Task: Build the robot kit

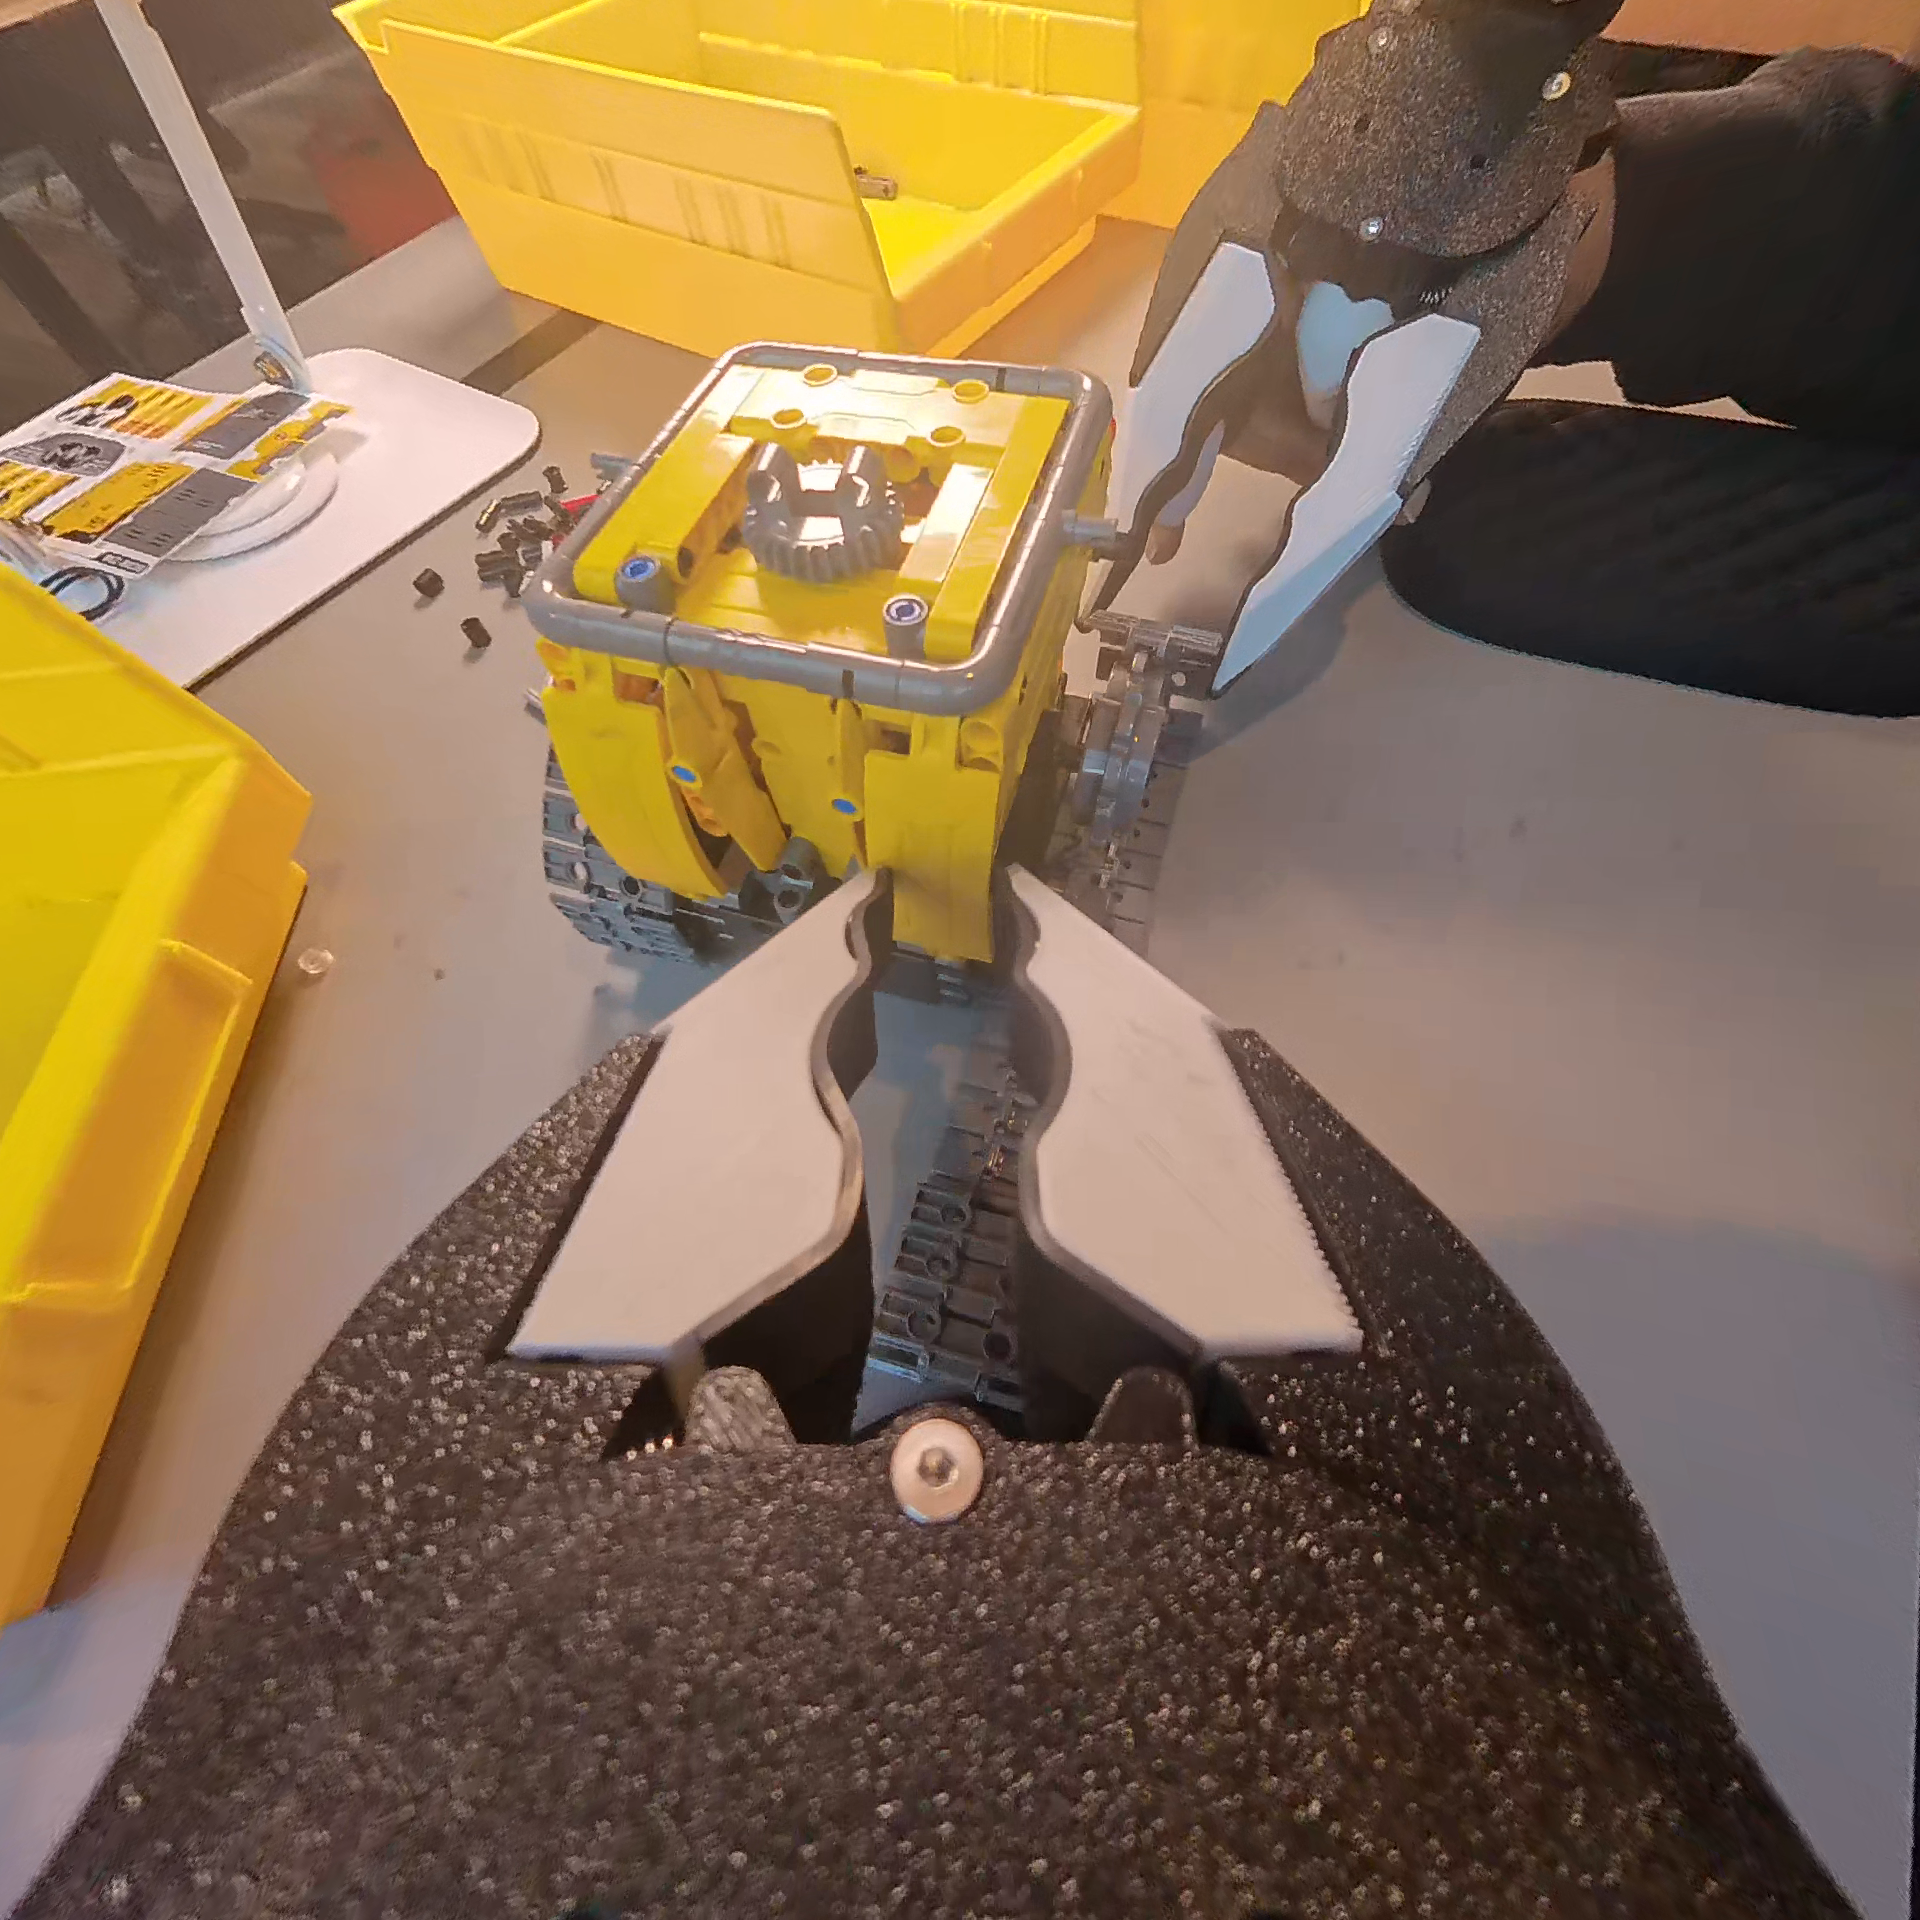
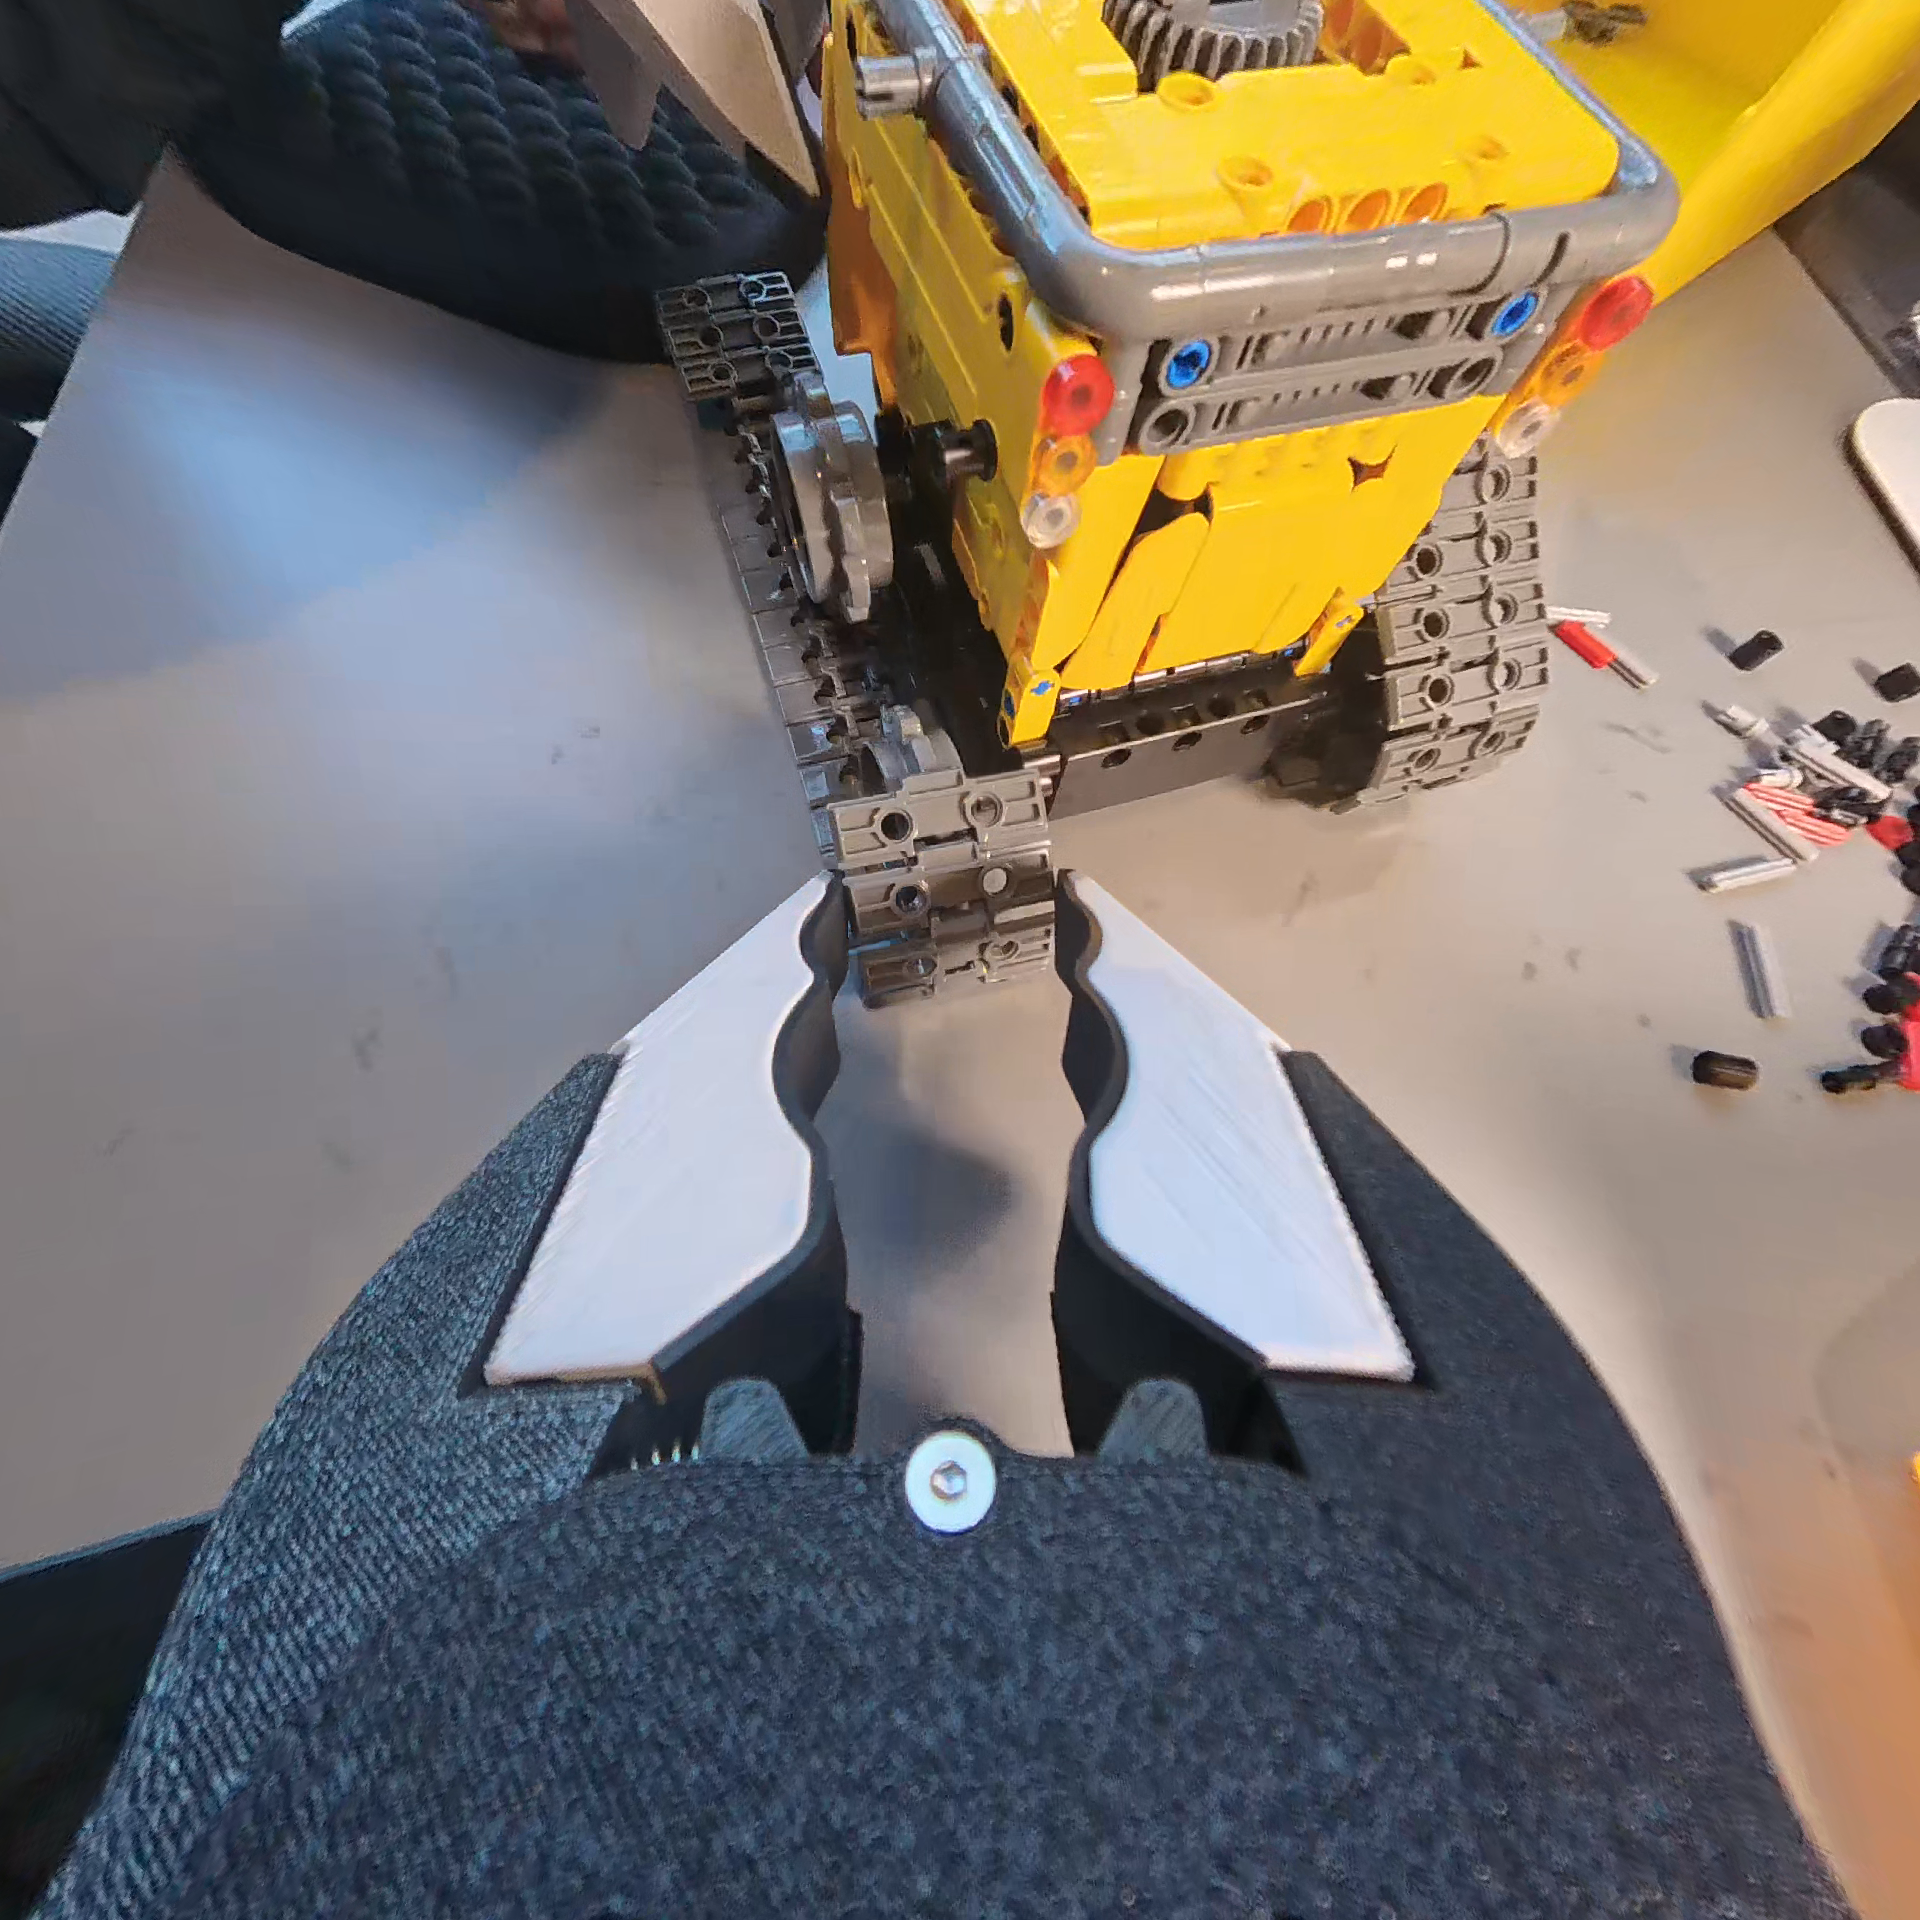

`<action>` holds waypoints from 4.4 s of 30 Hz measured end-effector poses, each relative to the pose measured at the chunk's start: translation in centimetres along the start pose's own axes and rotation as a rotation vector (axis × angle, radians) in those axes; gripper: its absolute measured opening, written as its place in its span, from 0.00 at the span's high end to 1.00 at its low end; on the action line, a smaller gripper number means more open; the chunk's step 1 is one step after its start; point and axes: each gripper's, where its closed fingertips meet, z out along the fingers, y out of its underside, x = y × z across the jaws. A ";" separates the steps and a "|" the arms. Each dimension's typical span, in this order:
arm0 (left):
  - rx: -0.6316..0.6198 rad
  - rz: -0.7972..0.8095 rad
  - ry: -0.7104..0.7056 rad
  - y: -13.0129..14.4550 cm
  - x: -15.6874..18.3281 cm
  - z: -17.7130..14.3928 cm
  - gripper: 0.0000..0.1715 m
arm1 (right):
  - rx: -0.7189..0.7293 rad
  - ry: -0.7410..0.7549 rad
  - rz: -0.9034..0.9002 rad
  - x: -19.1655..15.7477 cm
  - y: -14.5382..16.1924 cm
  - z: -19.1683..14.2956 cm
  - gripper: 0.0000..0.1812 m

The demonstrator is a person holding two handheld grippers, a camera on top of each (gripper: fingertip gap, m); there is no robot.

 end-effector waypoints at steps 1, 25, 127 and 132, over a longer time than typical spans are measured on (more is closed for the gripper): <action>-0.002 0.001 -0.001 0.0 0.0 0.0 0.89 | -0.004 -0.002 -0.004 0.0 0.1 0.1 0.78; -0.393 0.003 0.097 8.3 1.0 -2.6 0.76 | -0.004 -0.008 -0.027 -0.4 -0.2 -0.2 0.74; -0.022 0.395 -0.270 -3.7 1.3 1.3 0.90 | -0.092 0.425 -0.468 1.6 -2.2 0.4 0.96; 0.045 0.413 -0.310 -6.2 0.3 0.4 0.87 | -0.123 0.425 -0.467 2.4 -1.4 0.2 0.96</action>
